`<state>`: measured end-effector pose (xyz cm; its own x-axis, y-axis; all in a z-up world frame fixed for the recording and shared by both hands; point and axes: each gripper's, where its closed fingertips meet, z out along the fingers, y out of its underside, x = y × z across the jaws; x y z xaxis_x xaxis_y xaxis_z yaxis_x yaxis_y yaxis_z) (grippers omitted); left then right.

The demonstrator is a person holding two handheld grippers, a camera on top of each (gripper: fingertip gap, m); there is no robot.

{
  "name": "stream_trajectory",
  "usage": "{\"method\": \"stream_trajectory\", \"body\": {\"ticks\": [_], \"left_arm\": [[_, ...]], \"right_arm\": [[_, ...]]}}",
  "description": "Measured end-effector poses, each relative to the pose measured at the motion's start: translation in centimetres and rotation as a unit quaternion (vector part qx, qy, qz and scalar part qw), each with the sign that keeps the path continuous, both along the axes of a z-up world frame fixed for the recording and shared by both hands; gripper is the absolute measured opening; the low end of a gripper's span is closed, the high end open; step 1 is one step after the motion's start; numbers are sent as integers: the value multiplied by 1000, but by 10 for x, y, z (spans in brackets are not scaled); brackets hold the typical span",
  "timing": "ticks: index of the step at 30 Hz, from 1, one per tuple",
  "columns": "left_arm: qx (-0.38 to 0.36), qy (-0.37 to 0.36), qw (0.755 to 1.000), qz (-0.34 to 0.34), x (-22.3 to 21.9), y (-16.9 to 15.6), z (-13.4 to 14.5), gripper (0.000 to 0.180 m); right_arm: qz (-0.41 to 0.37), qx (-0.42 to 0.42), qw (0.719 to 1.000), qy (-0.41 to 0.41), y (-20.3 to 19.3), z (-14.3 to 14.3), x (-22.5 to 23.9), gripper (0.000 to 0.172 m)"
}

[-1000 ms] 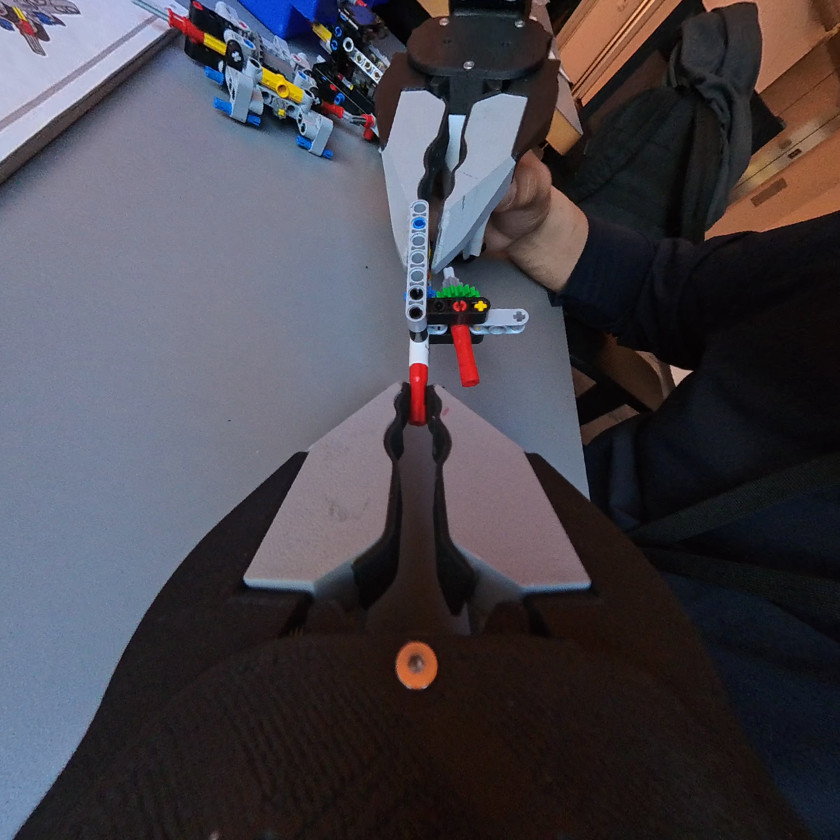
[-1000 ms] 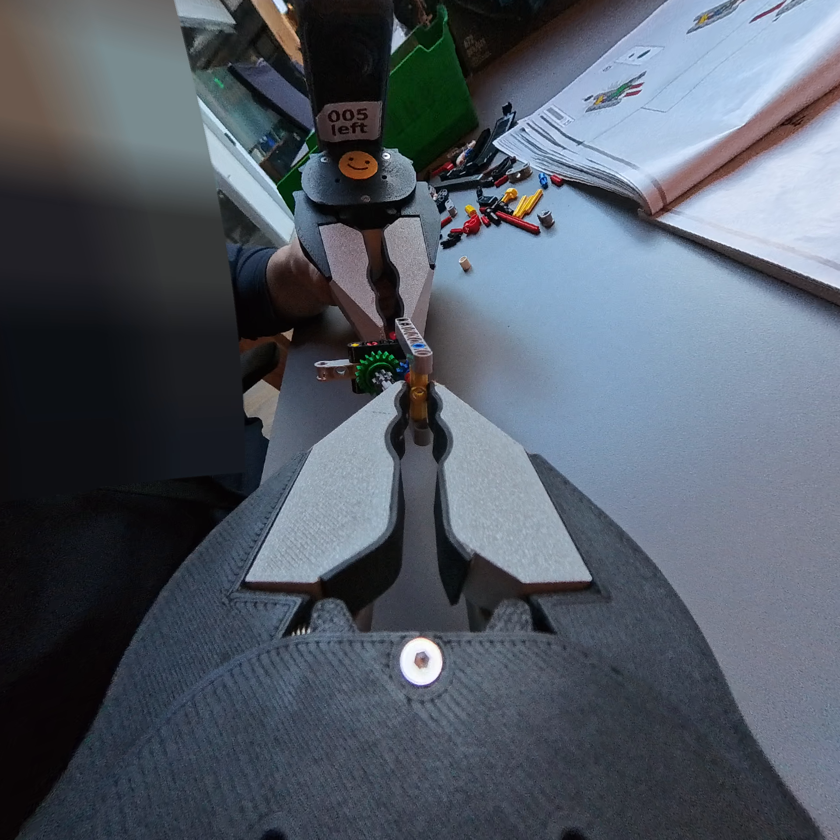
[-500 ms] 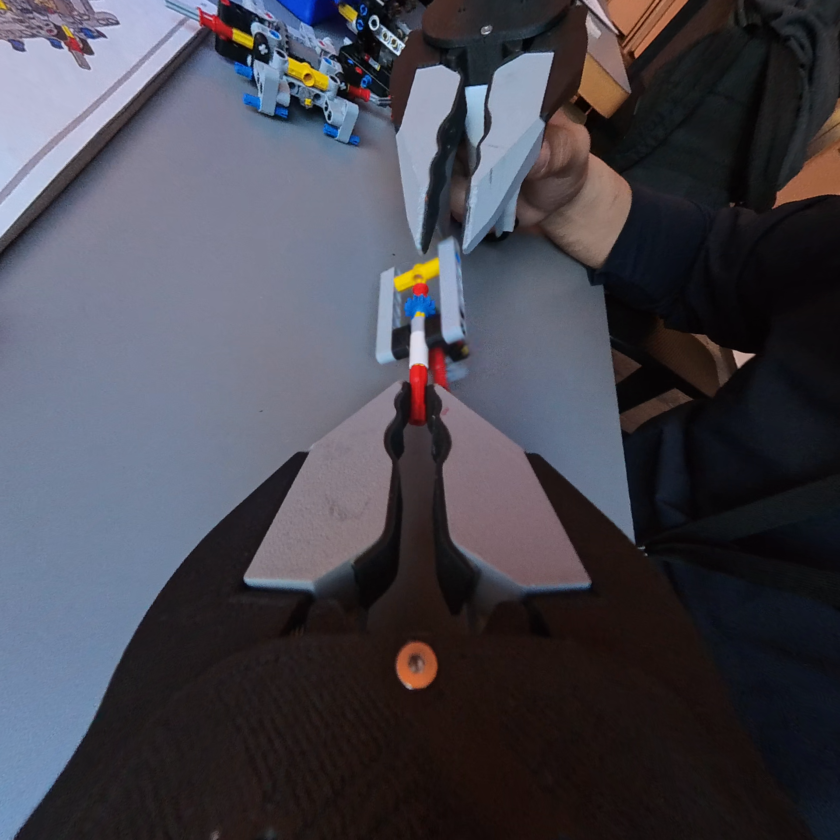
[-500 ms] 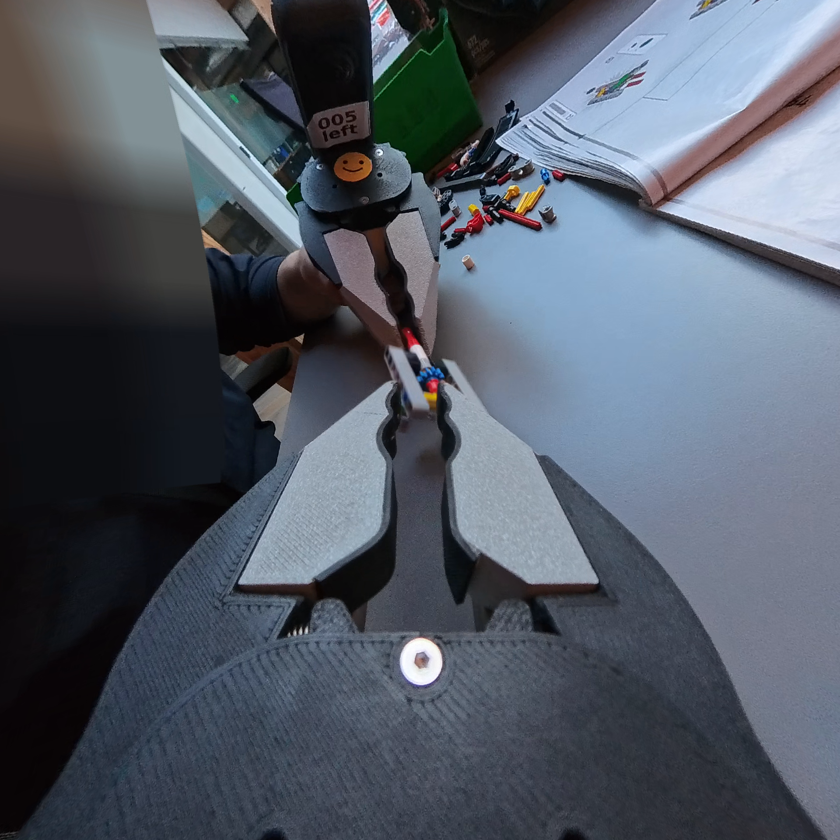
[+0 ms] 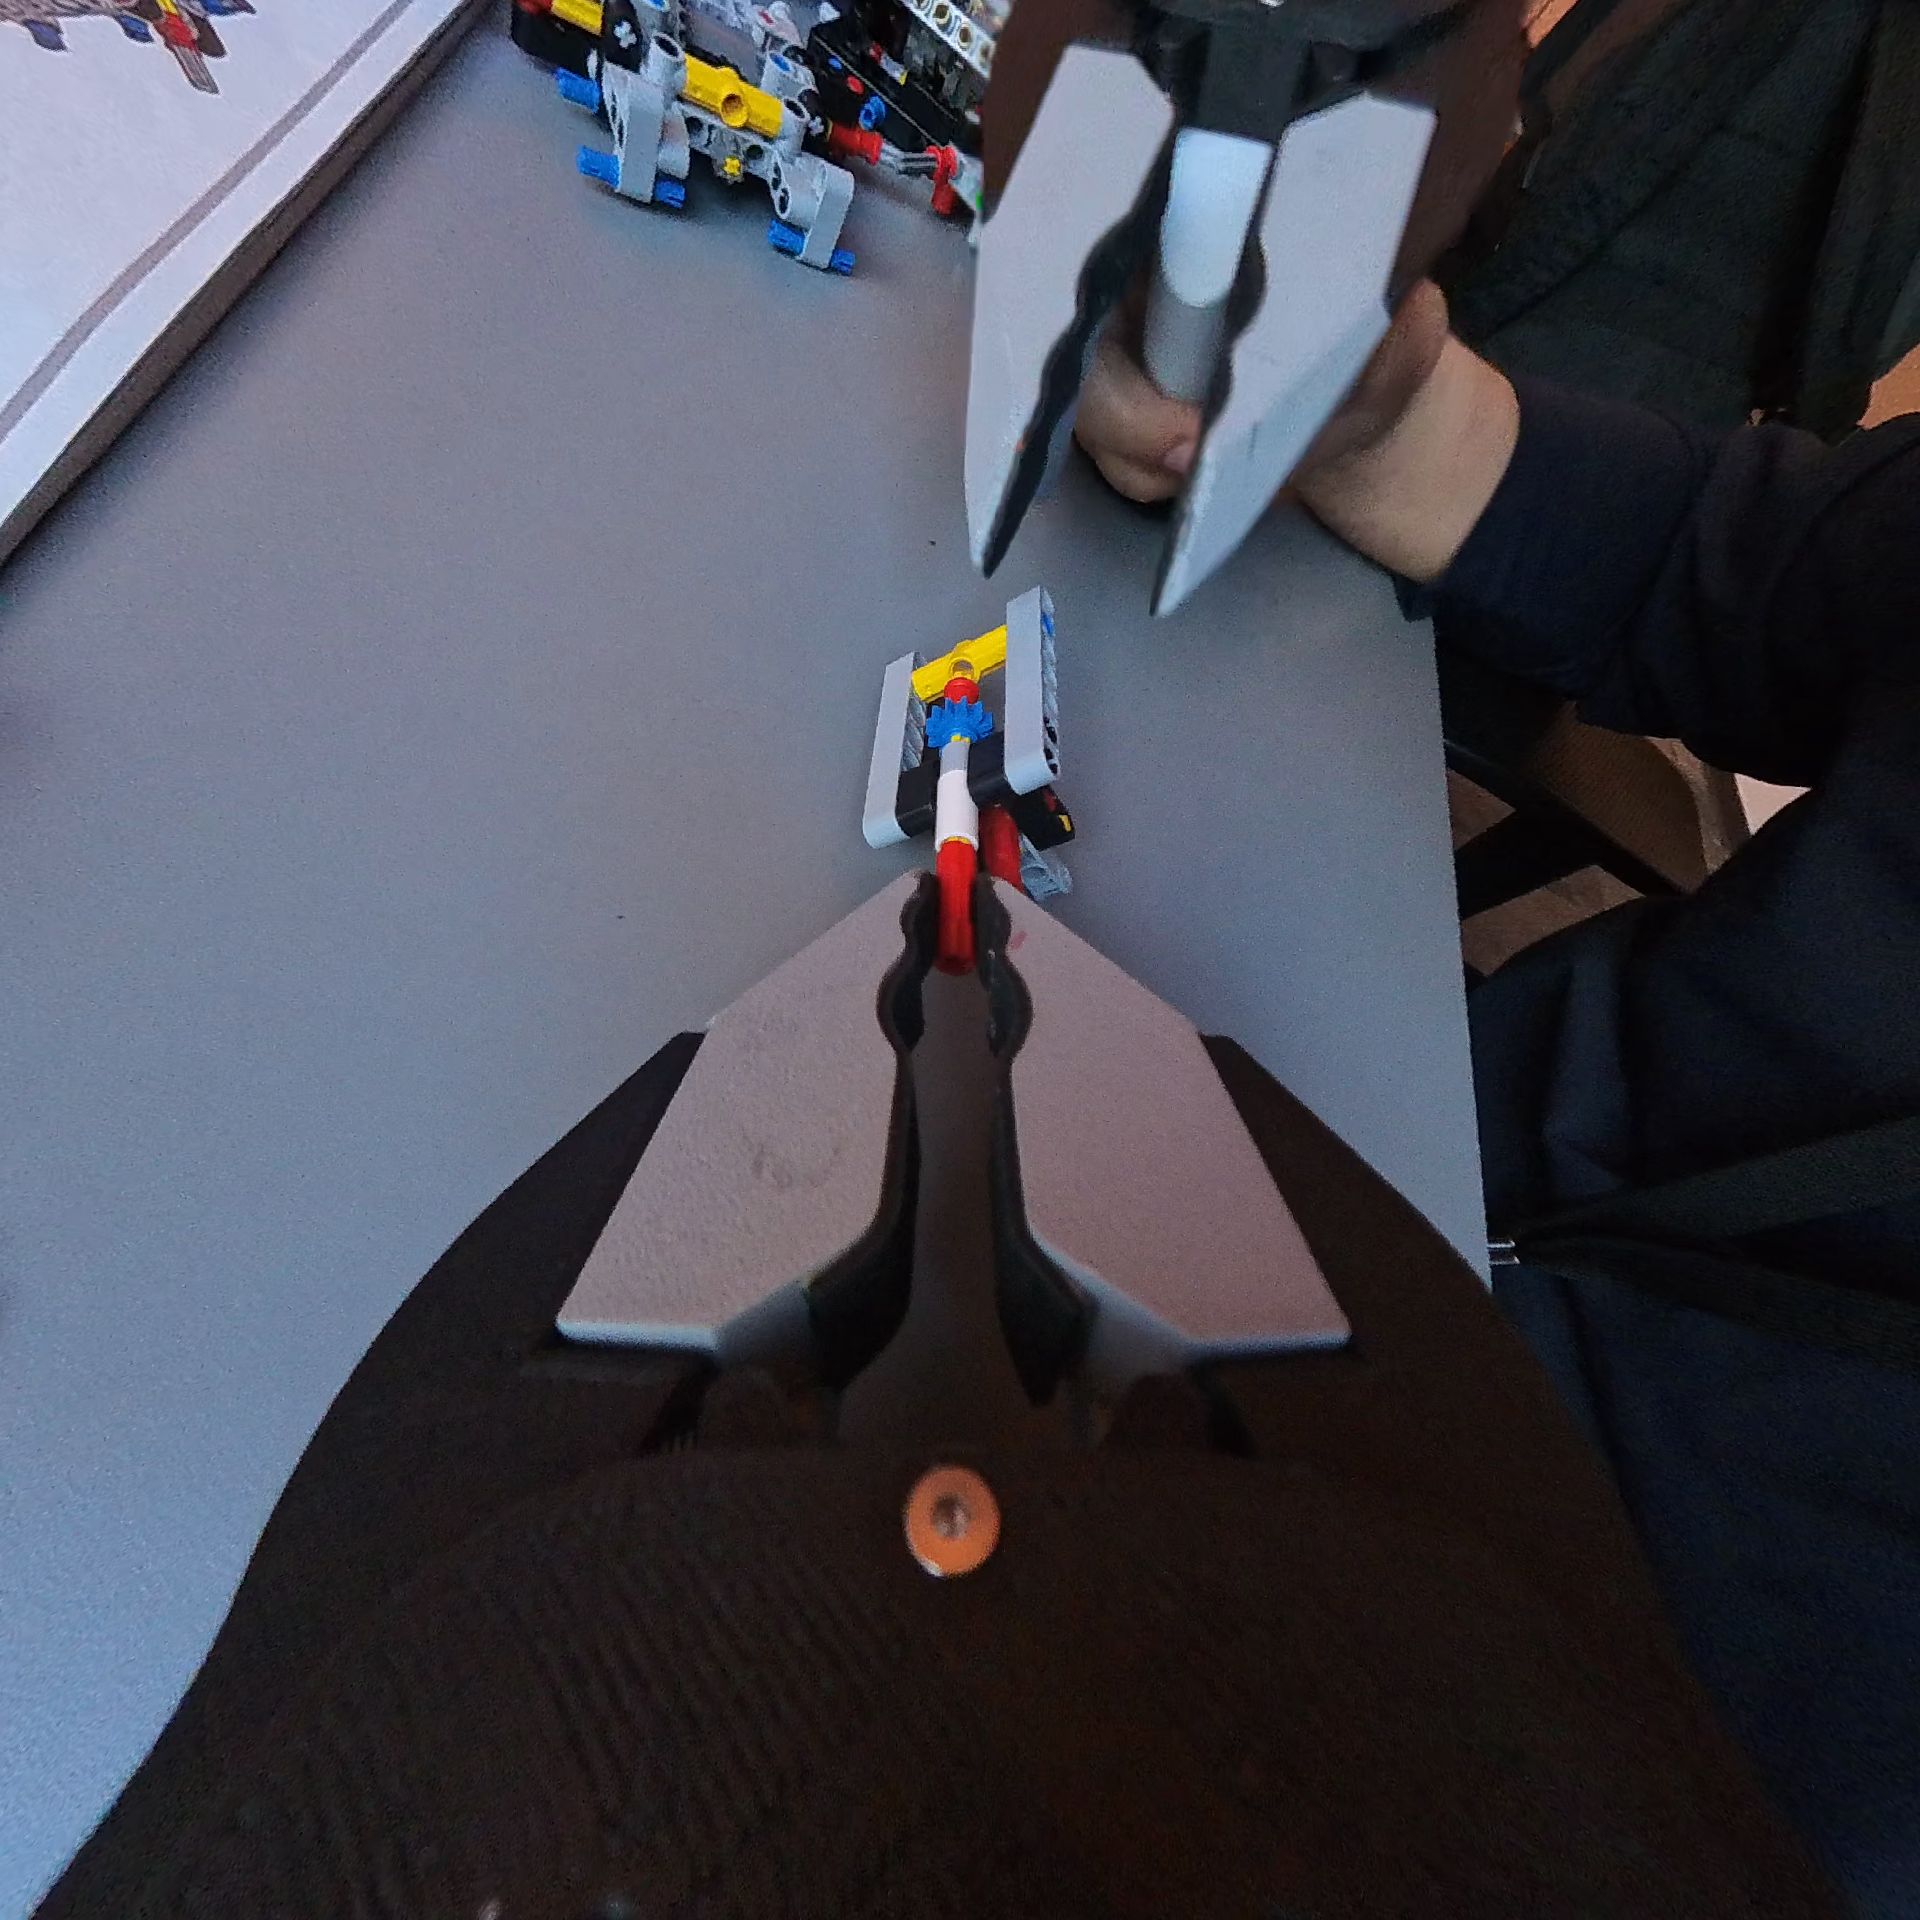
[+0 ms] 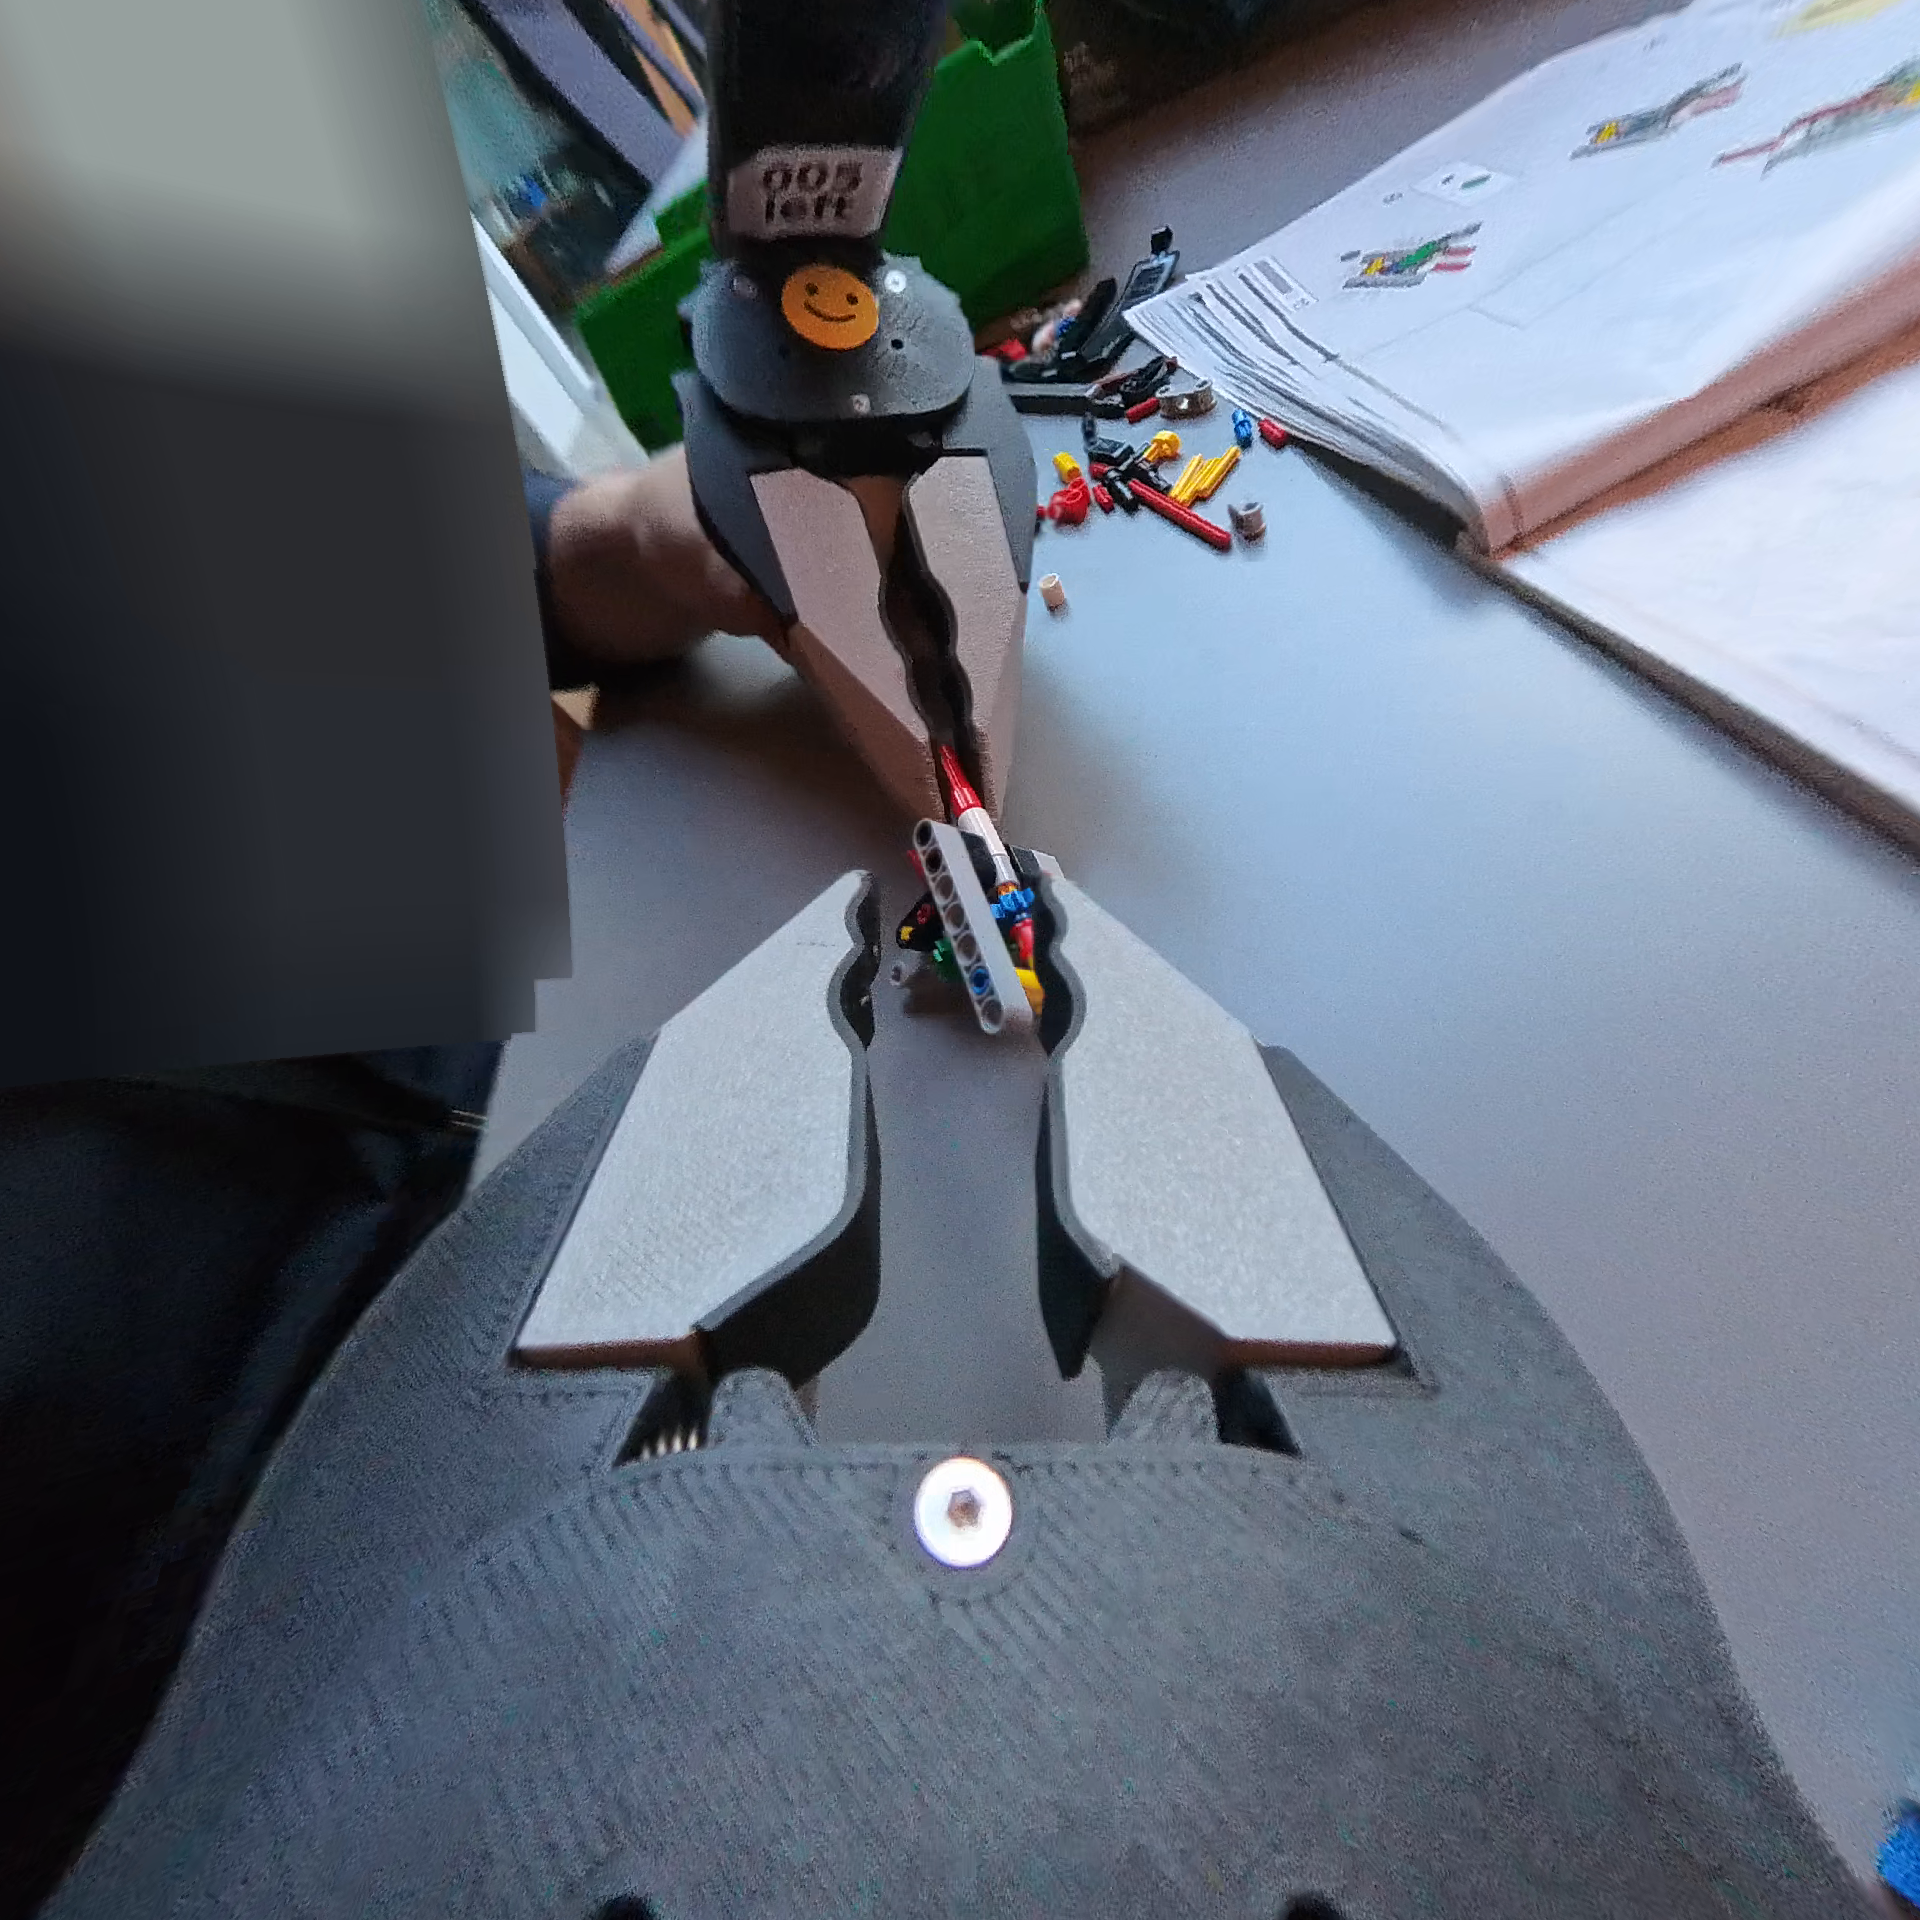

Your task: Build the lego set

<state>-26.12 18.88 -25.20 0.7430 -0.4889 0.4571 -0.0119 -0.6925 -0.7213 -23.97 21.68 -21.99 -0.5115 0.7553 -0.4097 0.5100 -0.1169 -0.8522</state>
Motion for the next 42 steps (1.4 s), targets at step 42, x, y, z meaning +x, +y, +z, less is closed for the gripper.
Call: {"method": "stream_trajectory", "body": {"ticks": [42], "left_arm": [[19,18,999,-21,6,-4,2,3]], "right_arm": [[3,554,828,89,-27,-30,-27,4]]}}
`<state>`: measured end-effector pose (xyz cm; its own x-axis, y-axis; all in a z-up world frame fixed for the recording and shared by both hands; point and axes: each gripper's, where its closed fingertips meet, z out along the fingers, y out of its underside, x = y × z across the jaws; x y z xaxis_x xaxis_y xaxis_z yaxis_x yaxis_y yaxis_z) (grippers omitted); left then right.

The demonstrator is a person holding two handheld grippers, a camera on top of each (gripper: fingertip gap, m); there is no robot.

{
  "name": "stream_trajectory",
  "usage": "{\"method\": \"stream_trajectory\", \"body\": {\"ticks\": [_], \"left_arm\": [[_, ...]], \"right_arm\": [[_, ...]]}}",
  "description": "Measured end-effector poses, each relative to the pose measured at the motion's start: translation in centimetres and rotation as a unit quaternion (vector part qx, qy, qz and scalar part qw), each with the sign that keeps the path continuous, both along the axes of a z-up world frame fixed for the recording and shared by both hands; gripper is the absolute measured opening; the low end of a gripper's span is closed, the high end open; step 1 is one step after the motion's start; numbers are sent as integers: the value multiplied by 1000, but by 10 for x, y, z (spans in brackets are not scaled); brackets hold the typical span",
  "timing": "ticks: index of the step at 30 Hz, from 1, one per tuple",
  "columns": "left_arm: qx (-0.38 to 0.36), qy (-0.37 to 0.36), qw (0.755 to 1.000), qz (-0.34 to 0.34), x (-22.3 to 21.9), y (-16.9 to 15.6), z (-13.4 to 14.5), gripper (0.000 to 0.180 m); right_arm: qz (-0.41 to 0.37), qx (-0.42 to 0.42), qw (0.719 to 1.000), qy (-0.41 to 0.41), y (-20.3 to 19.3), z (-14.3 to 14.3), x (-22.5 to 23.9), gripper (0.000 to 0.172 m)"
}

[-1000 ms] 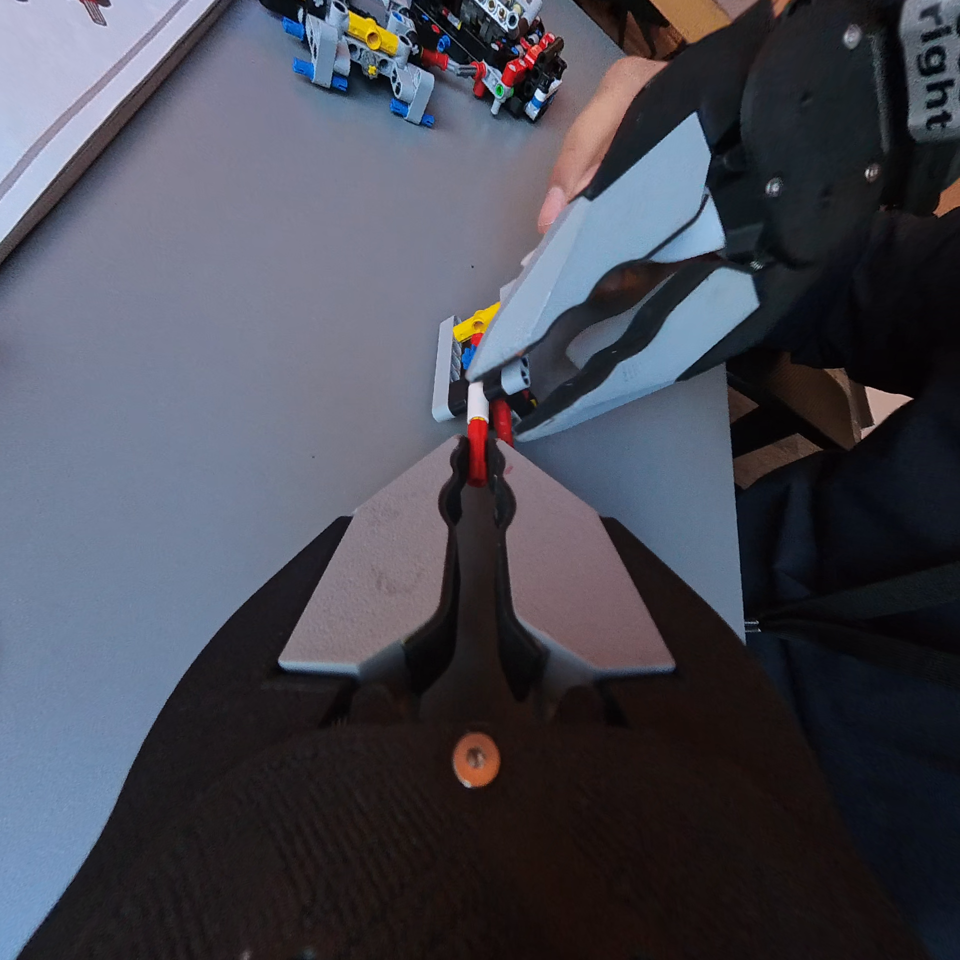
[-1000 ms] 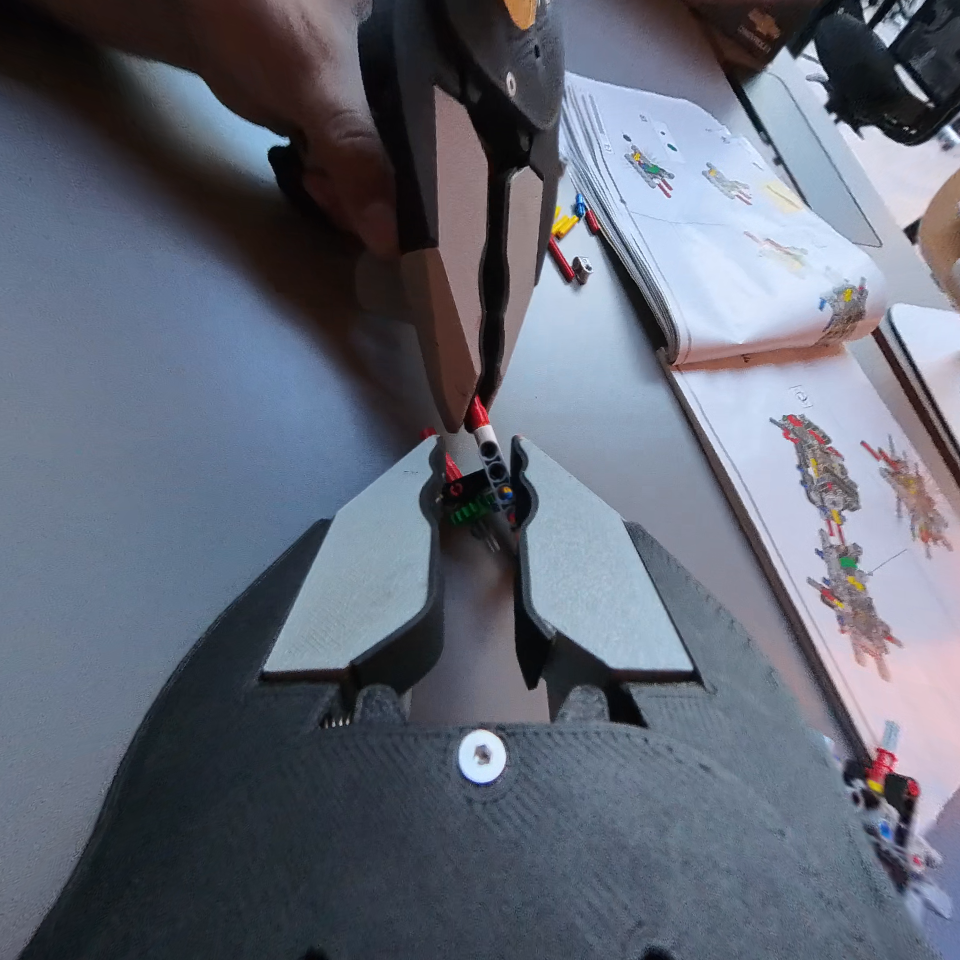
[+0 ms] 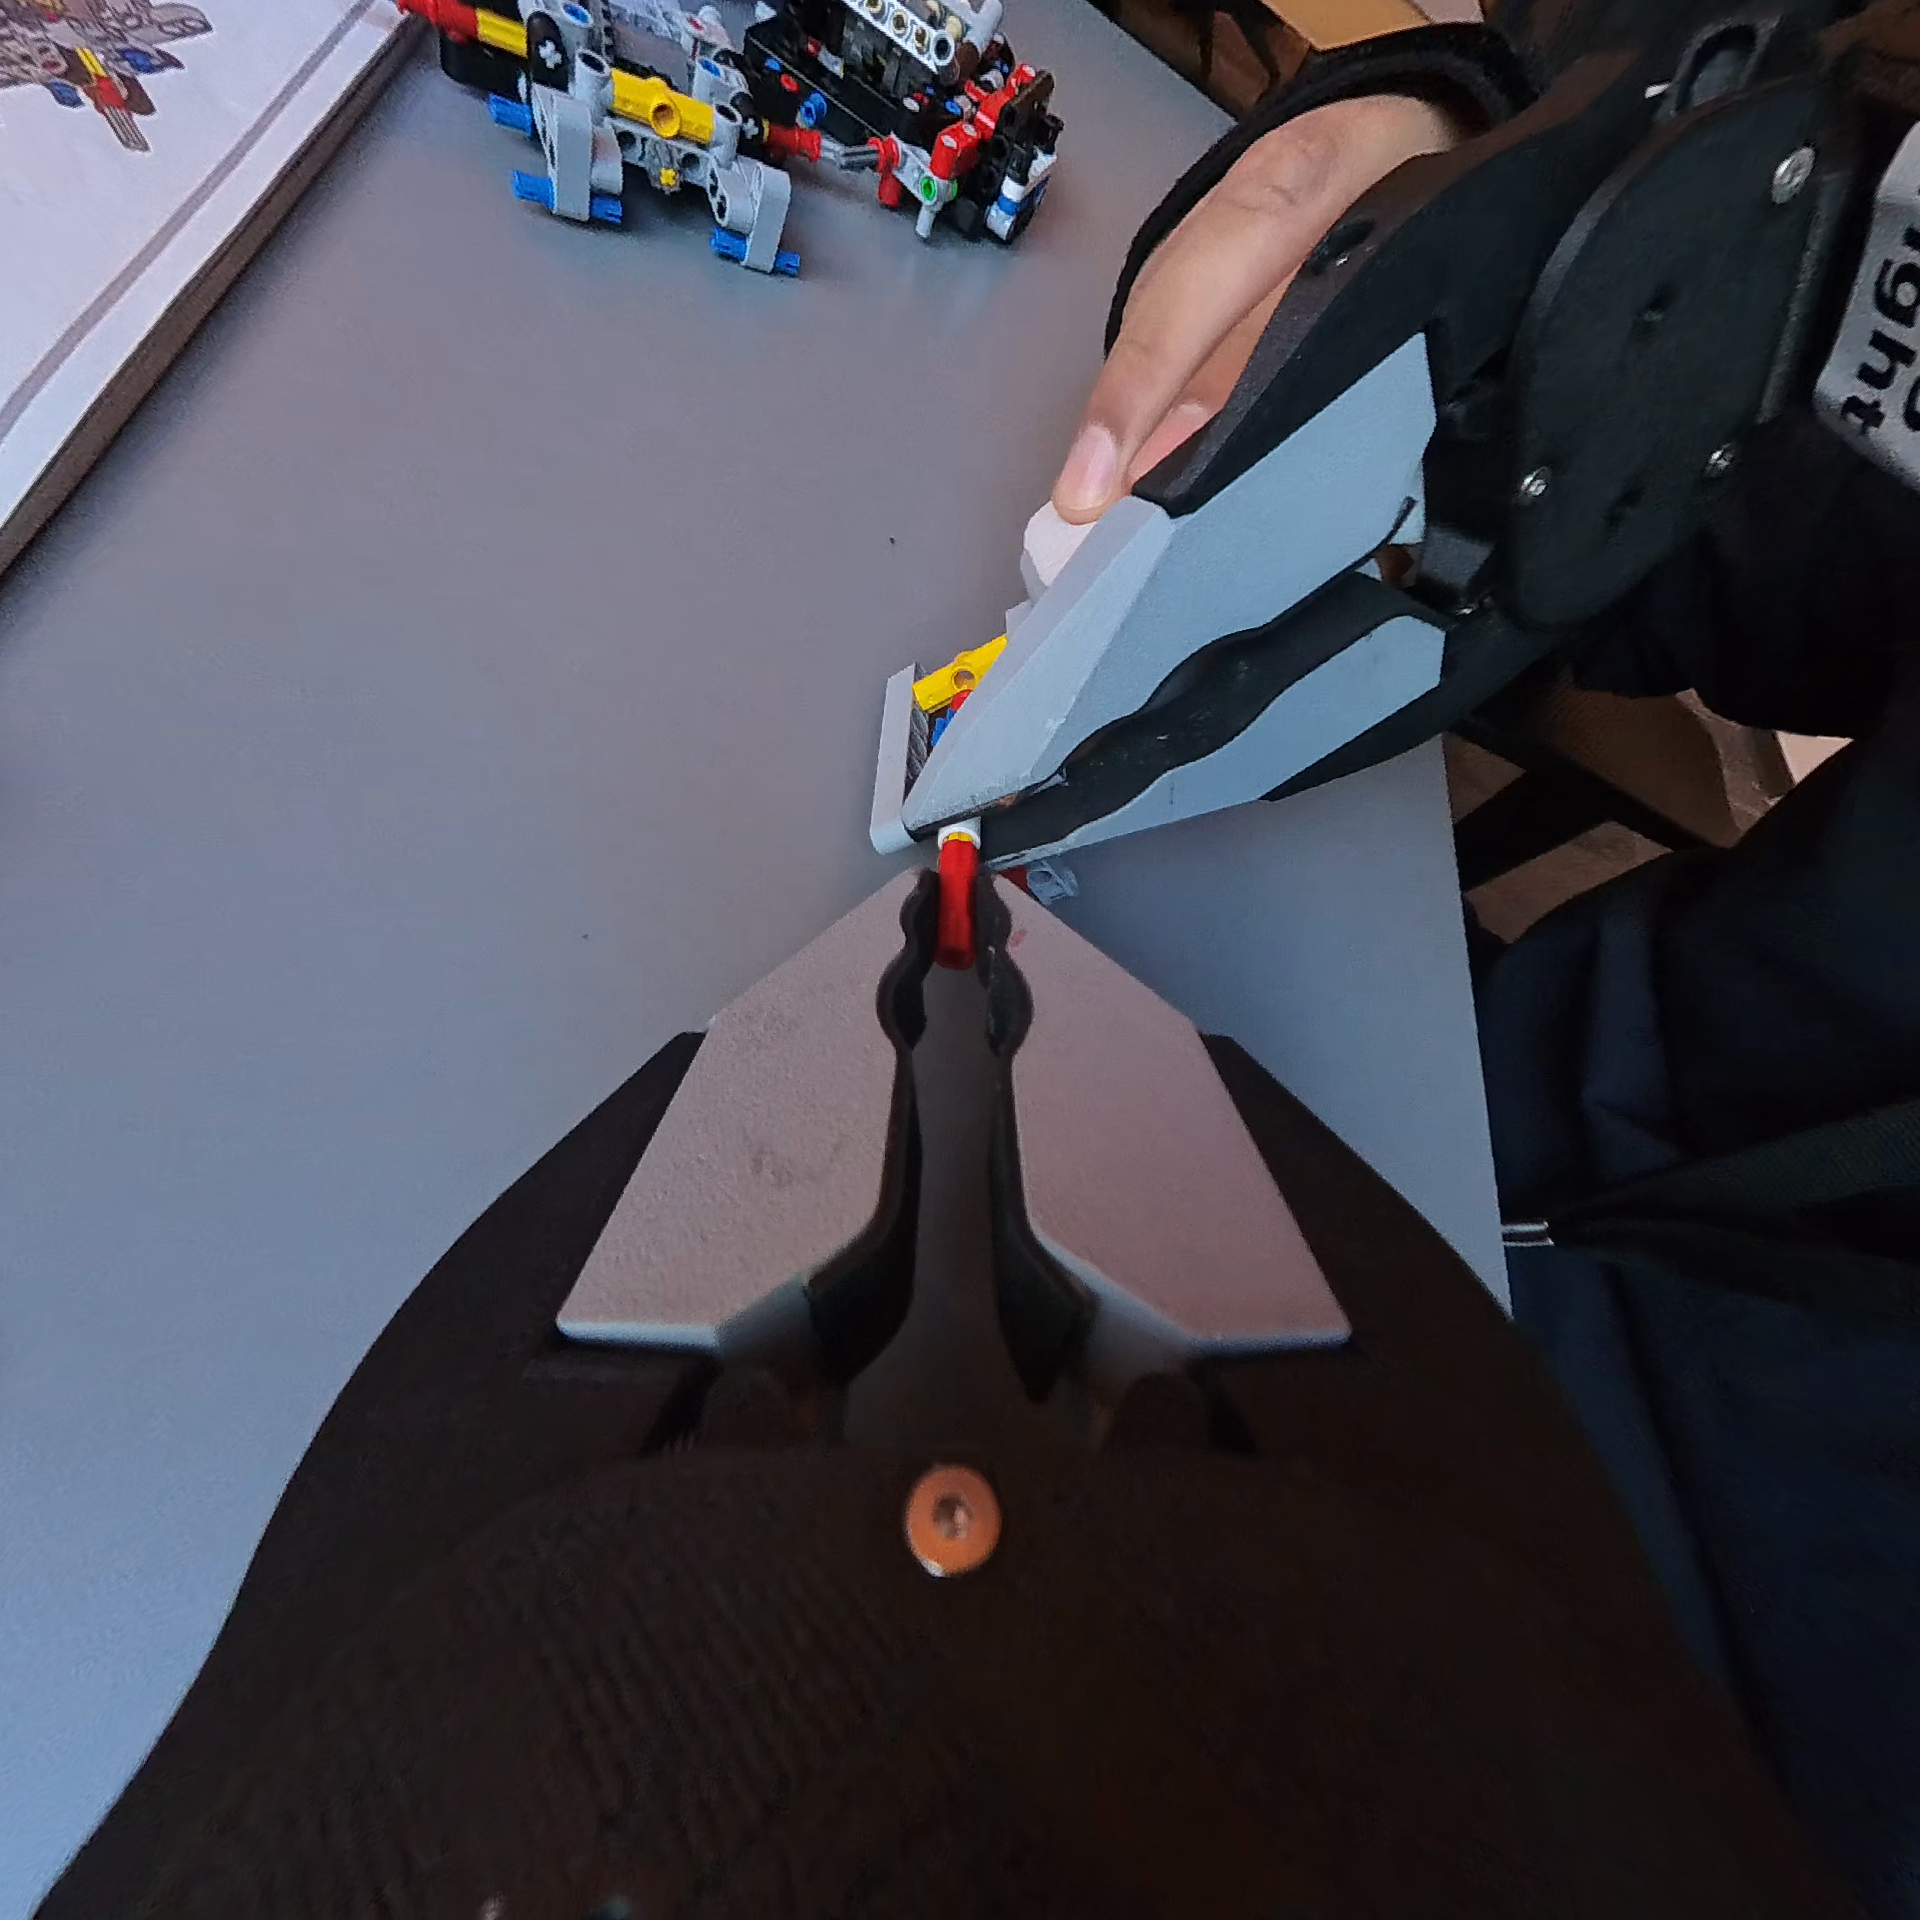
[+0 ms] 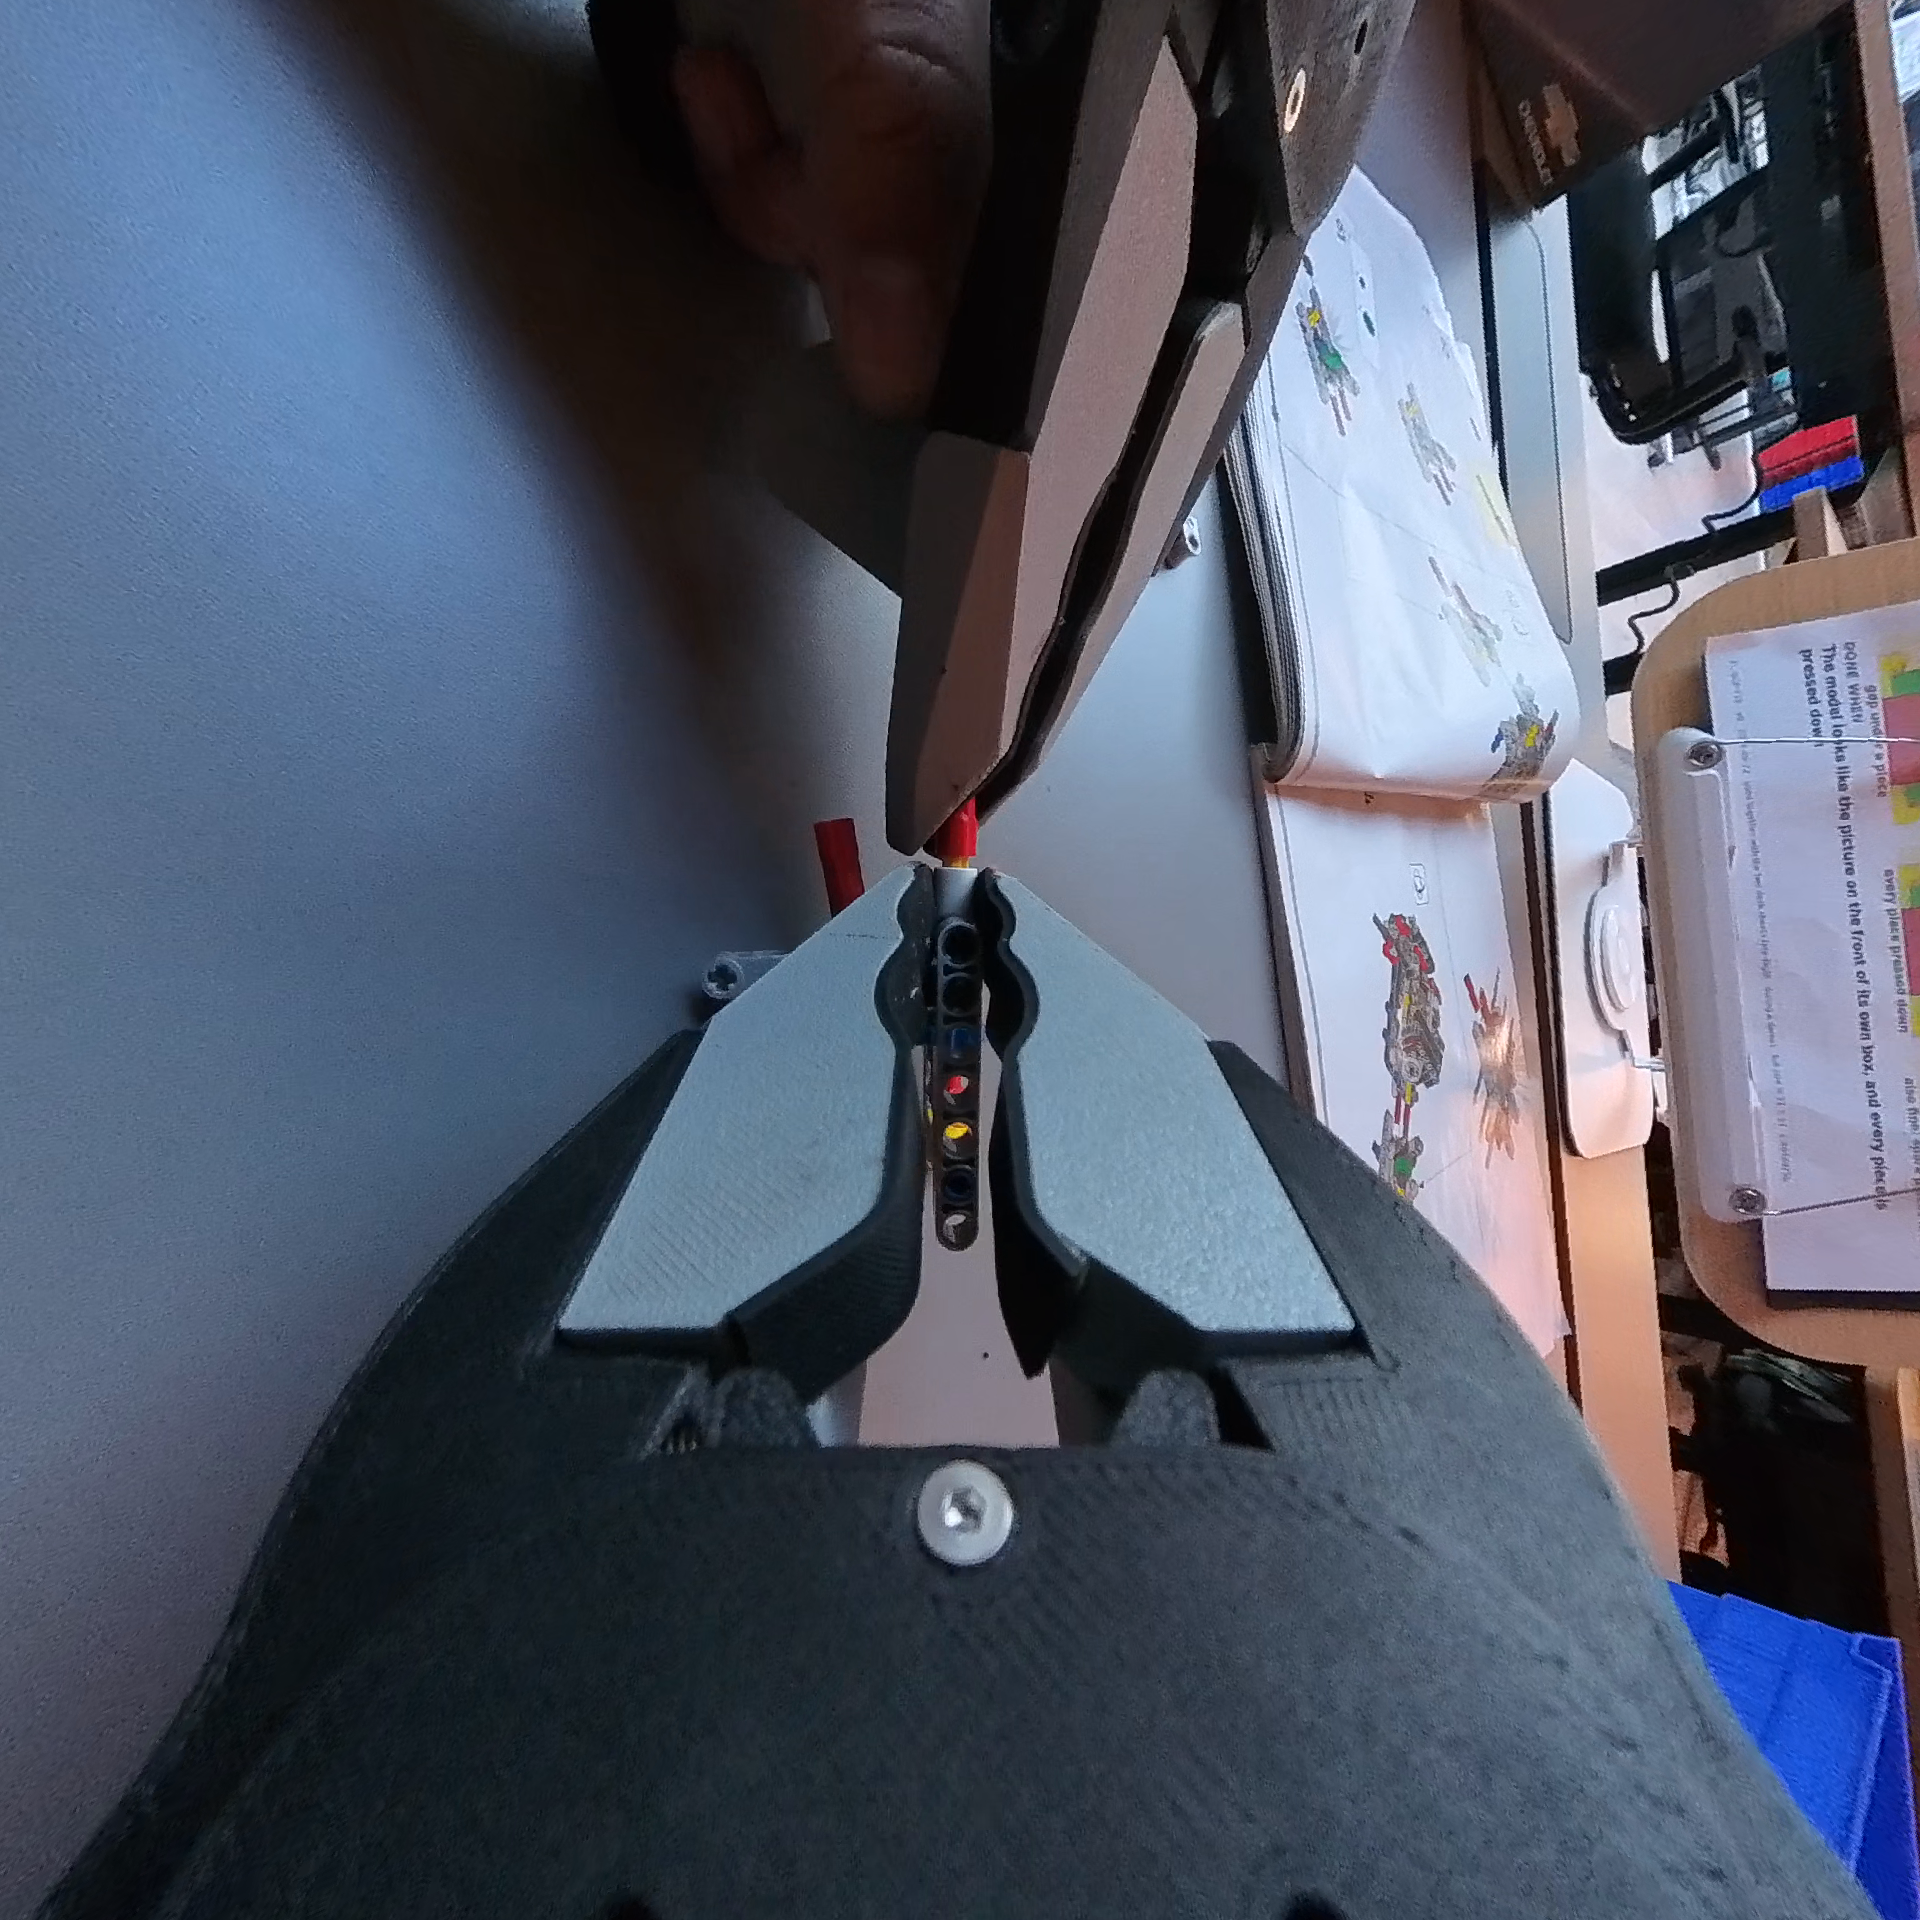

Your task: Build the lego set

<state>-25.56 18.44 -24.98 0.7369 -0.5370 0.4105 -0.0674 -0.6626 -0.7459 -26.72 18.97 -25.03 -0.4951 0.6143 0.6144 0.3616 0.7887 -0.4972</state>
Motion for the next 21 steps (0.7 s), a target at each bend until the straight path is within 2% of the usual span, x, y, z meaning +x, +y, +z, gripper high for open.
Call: {"method": "stream_trajectory", "body": {"ticks": [14,21], "left_arm": [[-2,-9,1000,-8,0,-8,2,3],[-6,-12,1000,3,-2,-5,1,2]], "right_arm": [[21,7,999,27,-6,2,-1,5],[11,-27,999,18,-6,1,-3,5]]}}
